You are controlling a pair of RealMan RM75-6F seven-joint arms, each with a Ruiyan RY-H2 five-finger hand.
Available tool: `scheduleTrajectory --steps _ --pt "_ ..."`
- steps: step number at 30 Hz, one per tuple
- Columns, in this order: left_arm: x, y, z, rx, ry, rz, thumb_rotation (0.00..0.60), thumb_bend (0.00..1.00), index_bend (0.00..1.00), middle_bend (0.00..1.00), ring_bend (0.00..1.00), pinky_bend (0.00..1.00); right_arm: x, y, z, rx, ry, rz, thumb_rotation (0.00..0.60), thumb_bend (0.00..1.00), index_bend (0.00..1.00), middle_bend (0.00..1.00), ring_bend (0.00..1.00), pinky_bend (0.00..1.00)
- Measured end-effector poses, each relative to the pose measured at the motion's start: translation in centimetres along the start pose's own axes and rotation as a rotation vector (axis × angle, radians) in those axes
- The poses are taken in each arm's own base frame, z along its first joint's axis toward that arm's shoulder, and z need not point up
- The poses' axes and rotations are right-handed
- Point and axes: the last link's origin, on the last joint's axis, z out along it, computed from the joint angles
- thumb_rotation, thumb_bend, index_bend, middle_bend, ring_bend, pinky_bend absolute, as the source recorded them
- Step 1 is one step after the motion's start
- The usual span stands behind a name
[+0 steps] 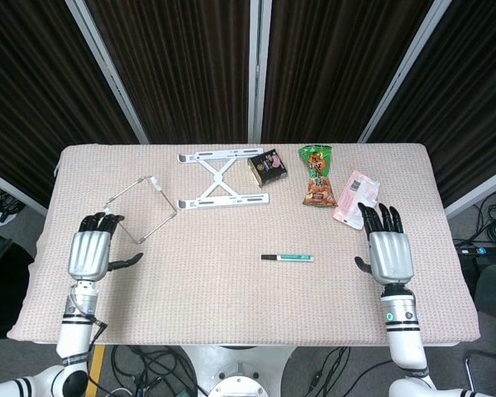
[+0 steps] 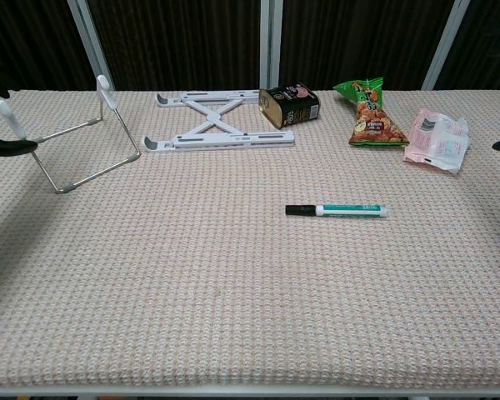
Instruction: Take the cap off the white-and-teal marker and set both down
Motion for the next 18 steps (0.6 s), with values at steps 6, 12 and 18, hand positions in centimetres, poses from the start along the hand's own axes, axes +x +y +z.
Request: scheduleTrajectory --steps 6,12,18 --pt "-0.1 0.5 0.1 -0.023 -0.006 -0.003 0.345 0.00 0.25 0.27 0.17 0.20 0.0 -0.6 0.3 0.020 -0.008 0.007 0.600 0.03 0.04 0.18 0.00 0.07" --pt "0.1 0.7 0.4 -0.023 -0.021 -0.017 0.351 0.00 0.25 0.27 0.17 0.21 0.1 -1.5 0.8 0.028 -0.009 -0.011 0.600 0.06 0.20 0.30 0.13 0.21" --pt "0.2 1.0 0.8 -0.043 -0.031 -0.037 0.350 0.00 0.25 0.27 0.17 0.21 -0.3 -4.3 2.3 0.104 -0.048 -0.064 0.600 0.11 0.32 0.39 0.21 0.24"
